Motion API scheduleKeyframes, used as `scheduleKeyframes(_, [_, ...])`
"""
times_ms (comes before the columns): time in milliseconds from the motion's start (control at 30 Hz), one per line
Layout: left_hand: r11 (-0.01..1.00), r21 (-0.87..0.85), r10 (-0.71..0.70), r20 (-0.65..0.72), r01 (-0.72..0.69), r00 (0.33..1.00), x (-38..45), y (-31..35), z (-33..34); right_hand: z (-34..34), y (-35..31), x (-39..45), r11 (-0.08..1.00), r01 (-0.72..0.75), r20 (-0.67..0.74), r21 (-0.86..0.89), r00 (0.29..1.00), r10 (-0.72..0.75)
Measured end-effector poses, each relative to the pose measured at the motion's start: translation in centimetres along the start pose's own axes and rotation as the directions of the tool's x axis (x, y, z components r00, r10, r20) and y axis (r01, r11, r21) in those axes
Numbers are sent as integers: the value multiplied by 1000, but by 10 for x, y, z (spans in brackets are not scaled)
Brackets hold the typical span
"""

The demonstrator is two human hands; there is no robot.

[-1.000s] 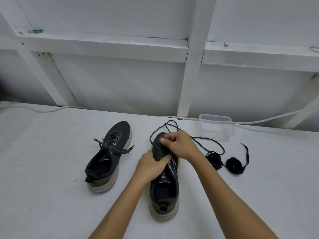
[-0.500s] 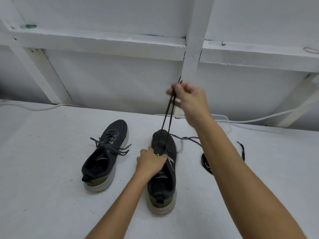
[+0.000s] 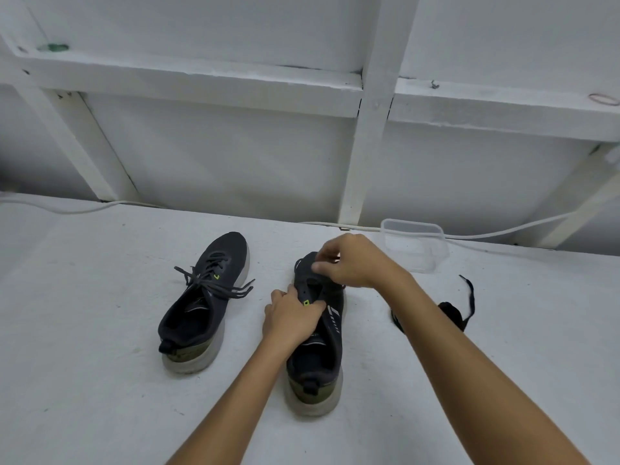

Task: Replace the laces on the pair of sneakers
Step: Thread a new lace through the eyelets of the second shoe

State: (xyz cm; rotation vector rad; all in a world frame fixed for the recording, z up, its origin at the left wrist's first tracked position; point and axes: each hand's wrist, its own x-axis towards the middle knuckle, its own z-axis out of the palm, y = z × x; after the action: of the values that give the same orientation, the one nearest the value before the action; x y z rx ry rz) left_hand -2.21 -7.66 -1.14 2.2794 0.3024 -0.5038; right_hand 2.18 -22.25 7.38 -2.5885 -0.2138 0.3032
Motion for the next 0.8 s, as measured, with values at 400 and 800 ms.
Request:
scheduleKeyframes(400, [995,87,59,-56,-54,997,-6,5,0,24,8,4,926,26,73,-376,997,2])
scheduleKeyframes(800, [998,-41,54,13,-53,998,-2,3,-1,-47,-13,9,867,83,-184,492,983,10])
